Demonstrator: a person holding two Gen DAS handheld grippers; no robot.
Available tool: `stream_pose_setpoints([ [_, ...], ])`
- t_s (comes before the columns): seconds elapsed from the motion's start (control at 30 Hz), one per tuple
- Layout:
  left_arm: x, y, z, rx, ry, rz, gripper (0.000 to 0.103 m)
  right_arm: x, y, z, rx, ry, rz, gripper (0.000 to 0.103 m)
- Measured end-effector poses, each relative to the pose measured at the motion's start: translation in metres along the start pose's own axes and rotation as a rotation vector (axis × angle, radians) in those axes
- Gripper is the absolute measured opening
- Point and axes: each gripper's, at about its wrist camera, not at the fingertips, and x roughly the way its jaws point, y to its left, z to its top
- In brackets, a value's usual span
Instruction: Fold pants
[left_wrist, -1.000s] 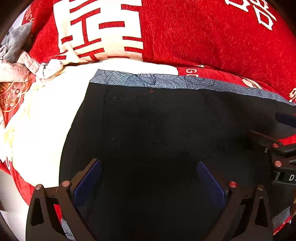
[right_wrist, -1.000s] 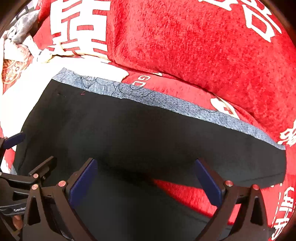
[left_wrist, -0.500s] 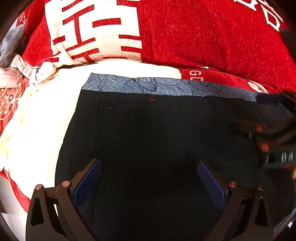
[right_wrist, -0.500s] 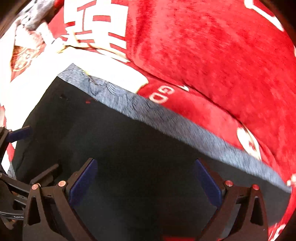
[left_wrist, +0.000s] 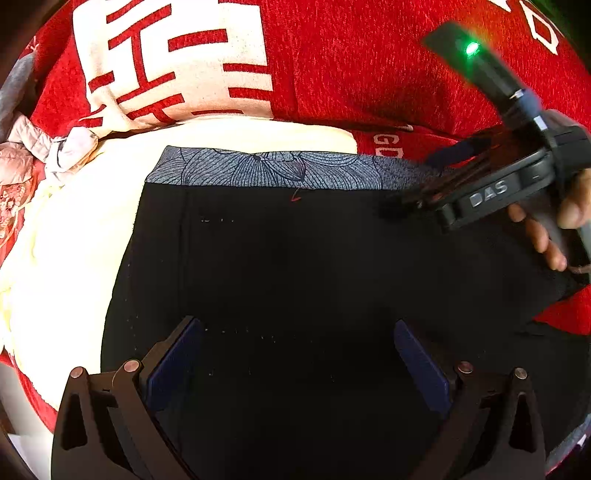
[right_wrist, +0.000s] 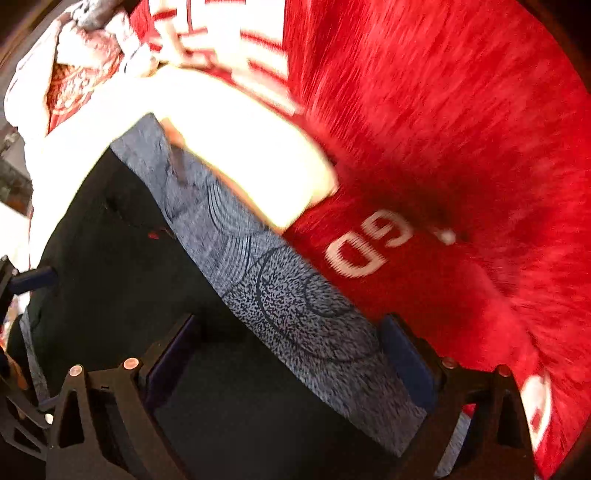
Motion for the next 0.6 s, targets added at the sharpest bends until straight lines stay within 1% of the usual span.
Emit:
stream_pose_setpoints([
  [0.1, 0.001, 0.001, 0.002, -0.005, 0.003, -0.001, 0.103, 0.005, 0.001, 0.004, -0.049, -0.030, 0.020, 0.097],
  [0.2, 0.004, 0.004, 0.003, -0.023, 0.017, -0.012, 0.103, 0.009, 0.005, 0.011, -0.082, -0.037, 0.024, 0.093],
  [0.23, 0.004, 0.005, 0.003, -0.027, 0.022, -0.013, 0.103, 0.010, 0.008, 0.013, -0.103, -0.035, 0.027, 0.090],
  [0.3, 0.003, 0.007, 0.003, -0.030, 0.023, -0.012, 0.103, 0.008, 0.013, 0.016, -0.139, -0.031, 0.064, 0.070],
  [0.33, 0.003, 0.007, 0.004, -0.030, 0.019, -0.012, 0.103, 0.008, 0.018, 0.020, -0.149, -0.024, 0.104, 0.037],
  [0.37, 0.002, 0.008, 0.005, -0.030, 0.017, -0.014, 0.103, 0.007, 0.025, 0.023, -0.159, -0.005, 0.139, 0.026],
  [0.4, 0.001, 0.009, 0.006, -0.032, 0.016, -0.020, 0.103, 0.006, 0.034, 0.022, -0.188, -0.002, 0.101, 0.025],
  [0.43, 0.000, 0.012, 0.009, -0.043, 0.017, -0.033, 0.103, 0.005, 0.042, 0.021, -0.213, -0.004, 0.069, 0.021],
  [0.47, -0.002, 0.015, 0.011, -0.058, 0.017, -0.046, 0.103, 0.002, 0.047, 0.019, -0.224, -0.009, 0.039, 0.013],
  [0.5, -0.003, 0.018, 0.013, -0.074, 0.018, -0.060, 0.103, -0.003, 0.052, 0.018, -0.216, -0.004, 0.025, 0.012],
  [0.6, -0.009, 0.034, 0.022, -0.159, 0.022, -0.103, 0.103, -0.024, 0.070, 0.008, -0.224, -0.077, -0.048, 0.010],
])
